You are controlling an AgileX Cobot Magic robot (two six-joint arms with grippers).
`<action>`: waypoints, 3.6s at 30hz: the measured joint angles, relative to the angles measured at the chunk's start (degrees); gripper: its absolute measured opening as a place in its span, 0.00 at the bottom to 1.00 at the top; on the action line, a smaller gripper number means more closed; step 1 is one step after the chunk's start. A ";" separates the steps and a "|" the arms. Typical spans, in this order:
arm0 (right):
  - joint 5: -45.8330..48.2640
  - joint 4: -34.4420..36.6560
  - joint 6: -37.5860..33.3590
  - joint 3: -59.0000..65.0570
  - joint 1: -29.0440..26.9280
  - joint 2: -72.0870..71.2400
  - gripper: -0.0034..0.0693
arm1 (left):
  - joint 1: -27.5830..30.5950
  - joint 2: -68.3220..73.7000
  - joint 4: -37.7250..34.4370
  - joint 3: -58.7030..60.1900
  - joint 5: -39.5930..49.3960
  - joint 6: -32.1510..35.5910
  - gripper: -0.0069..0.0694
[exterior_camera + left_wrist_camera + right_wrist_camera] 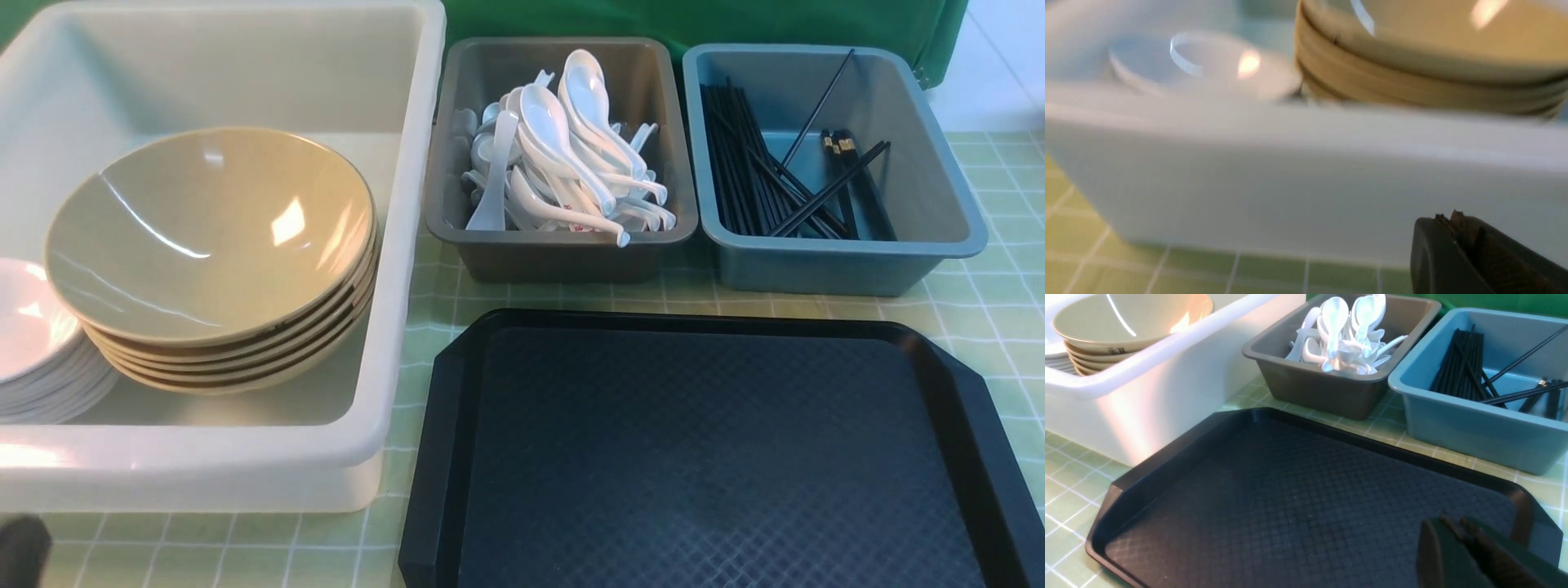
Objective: On green table put chopsticks spoon bowls plates into blue grey white boxes.
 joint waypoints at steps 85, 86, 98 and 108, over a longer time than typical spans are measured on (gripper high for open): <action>-16.17 9.90 -24.09 20.83 -39.32 -0.02 0.20 | 0.62 -0.06 -8.45 0.91 -4.61 8.17 0.09; -16.17 9.90 -24.09 20.83 -39.32 -0.02 0.21 | 0.62 -0.06 -8.45 0.91 -4.61 8.17 0.09; -16.25 9.90 -24.09 20.83 -39.32 -0.02 0.23 | 0.62 -0.06 -8.45 0.91 -4.61 8.17 0.09; -16.26 9.90 -24.09 20.83 -39.32 -0.02 0.24 | 0.62 -0.06 -8.45 1.25 -6.36 8.17 0.09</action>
